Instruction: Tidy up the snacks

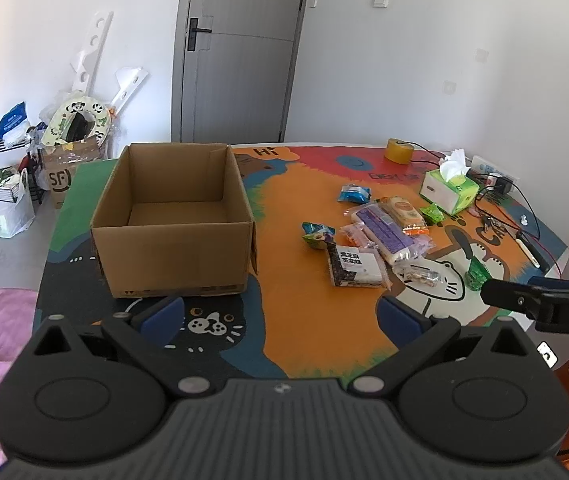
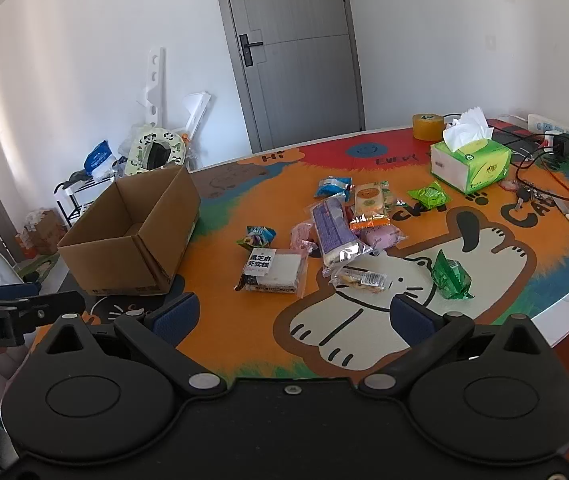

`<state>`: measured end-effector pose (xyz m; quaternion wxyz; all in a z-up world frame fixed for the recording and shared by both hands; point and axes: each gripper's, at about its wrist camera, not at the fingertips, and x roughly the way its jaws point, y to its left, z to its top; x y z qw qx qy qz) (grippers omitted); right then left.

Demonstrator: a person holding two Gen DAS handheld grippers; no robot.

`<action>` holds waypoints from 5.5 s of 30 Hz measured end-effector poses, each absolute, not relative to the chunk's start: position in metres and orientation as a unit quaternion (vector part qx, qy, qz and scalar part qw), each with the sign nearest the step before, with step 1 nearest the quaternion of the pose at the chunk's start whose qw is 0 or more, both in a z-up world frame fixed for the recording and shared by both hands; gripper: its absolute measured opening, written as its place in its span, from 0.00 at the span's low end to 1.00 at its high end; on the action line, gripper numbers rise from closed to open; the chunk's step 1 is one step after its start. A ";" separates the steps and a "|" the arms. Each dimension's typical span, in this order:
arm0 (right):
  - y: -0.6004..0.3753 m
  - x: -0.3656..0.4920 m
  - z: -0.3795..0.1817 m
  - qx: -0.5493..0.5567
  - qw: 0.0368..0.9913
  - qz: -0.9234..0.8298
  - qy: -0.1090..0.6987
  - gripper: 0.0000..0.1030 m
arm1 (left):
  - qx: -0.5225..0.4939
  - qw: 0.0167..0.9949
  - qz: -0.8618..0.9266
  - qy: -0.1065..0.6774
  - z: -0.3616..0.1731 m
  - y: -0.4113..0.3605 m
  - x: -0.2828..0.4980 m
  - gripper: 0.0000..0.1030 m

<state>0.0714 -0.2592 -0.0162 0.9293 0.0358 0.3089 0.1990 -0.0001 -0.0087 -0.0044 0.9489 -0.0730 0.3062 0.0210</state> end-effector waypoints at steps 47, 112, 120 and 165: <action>-0.324 0.163 -0.095 0.056 0.940 0.131 0.311 0.99 | -0.088 0.936 -0.031 0.340 -0.070 -0.070 0.134 0.89; -0.268 0.202 -0.066 0.092 0.941 0.217 0.242 0.41 | -0.072 0.966 0.009 0.249 -0.027 -0.029 0.143 0.52; -0.239 0.207 -0.052 0.097 0.937 0.243 0.230 0.41 | -0.085 0.971 0.028 0.223 -0.011 -0.004 0.139 0.52; -0.075 0.208 -0.017 0.081 0.885 0.400 0.221 0.41 | -0.135 0.956 0.149 0.215 -0.007 0.105 0.108 0.56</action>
